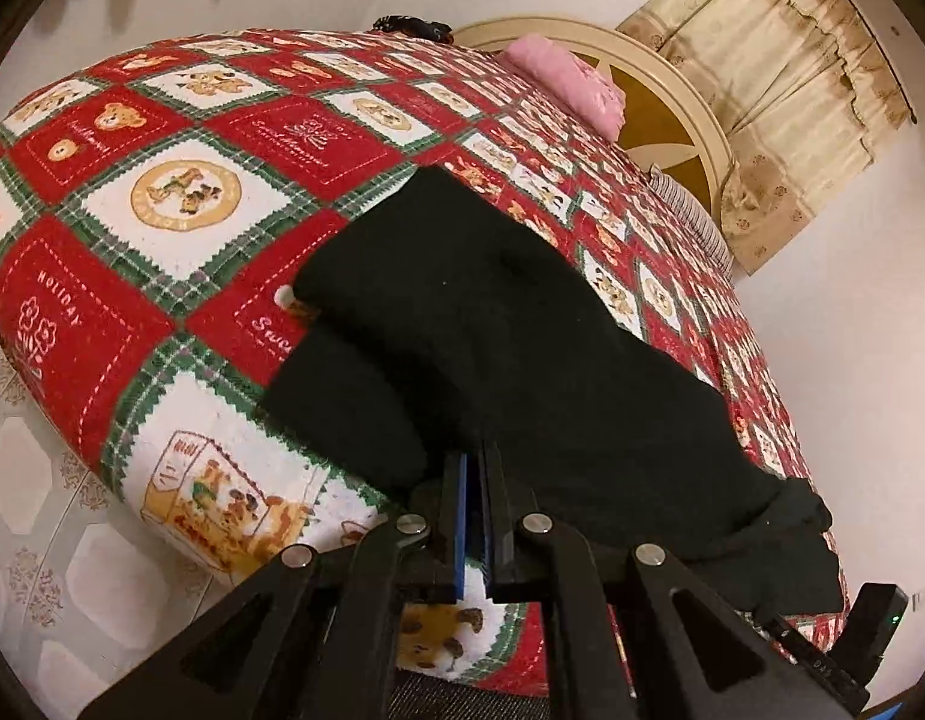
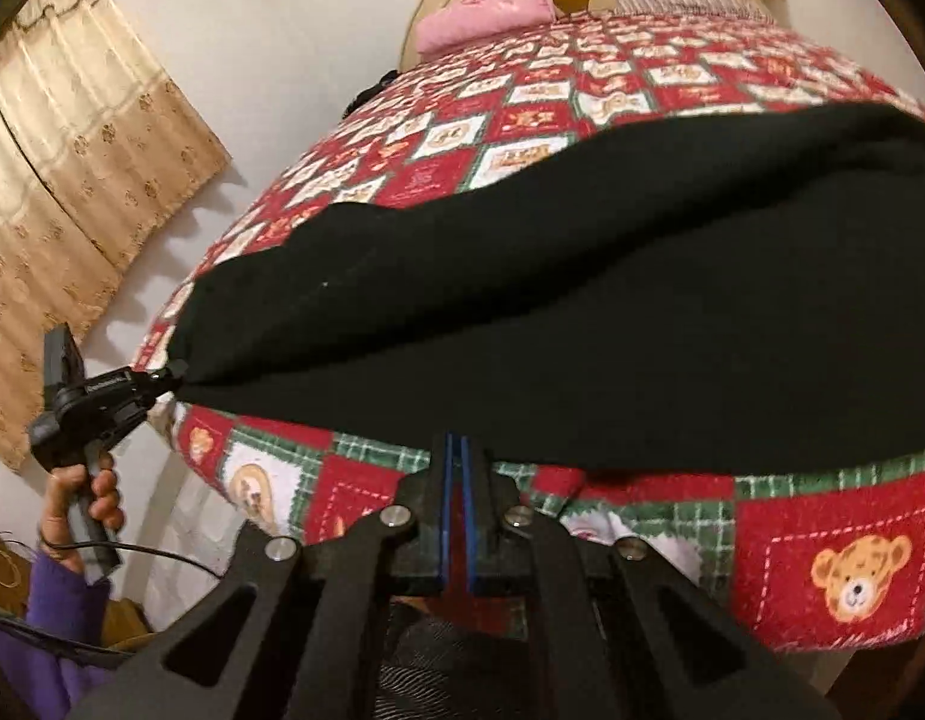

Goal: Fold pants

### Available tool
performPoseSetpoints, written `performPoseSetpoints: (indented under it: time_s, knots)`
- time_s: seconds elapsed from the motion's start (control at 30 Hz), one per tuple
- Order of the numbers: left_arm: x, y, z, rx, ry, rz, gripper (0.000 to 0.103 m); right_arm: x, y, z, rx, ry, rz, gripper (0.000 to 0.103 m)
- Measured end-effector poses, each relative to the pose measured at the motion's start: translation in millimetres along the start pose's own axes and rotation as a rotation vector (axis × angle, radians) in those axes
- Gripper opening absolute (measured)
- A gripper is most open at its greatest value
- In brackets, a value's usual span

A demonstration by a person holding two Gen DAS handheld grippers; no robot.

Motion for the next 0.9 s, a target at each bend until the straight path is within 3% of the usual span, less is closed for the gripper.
performPoseSetpoints:
  time_s: [0.03,0.1,0.17,0.2,0.23,0.3,0.37,0.53,0.63,0.73,0.83,0.9]
  knots:
    - [0,0,0,0.0,0.0,0.0,0.003,-3,-5,-2,-0.006,-0.012,0.01,0.008]
    - [-1,0,1,-0.001,0.002,-0.002,0.003,-11,-16,-8,-0.01,-0.047,0.05,0.022]
    - [2,0,2,-0.017,0.018,0.005,0.003,-23,-27,-16,-0.004,-0.073,0.094,0.093]
    - [3,-2,4,-0.012,0.017,0.011,0.003,-30,-32,-21,-0.017,-0.083,0.129,0.1]
    - [2,-4,6,-0.006,0.014,0.015,0.003,-39,-39,-29,-0.046,-0.103,0.176,0.101]
    - [1,-13,12,0.022,0.009,0.04,0.003,-53,-31,-48,-0.071,-0.139,0.15,0.099]
    - [0,-15,19,0.041,0.016,0.047,0.003,-62,-18,-53,-0.081,-0.116,0.1,0.083]
    - [-3,-4,16,0.046,-0.002,0.028,0.003,-68,26,-27,-0.122,0.151,-0.015,0.082]
    - [0,0,11,0.065,-0.023,0.015,0.003,-74,29,-16,-0.099,0.267,0.004,0.083]
    - [4,-3,13,0.063,-0.007,0.02,0.003,-76,36,-1,0.054,0.345,-0.025,0.084]
    - [7,-2,11,0.058,-0.008,0.019,0.003,-79,38,8,0.076,0.436,-0.017,0.083]
    - [7,-2,10,0.066,-0.019,0.017,0.003,-80,34,10,0.105,0.396,-0.003,0.033]
Point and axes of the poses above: each gripper's, at about its wrist camera, not at the fingertips, and y roughly the way its jaws point, z to its right, x to its underside, the point moved 9 cm from there along y, roughly the way its jaws point, and after that the axes turned 10 degrees about -z, right-handed, at the moved point
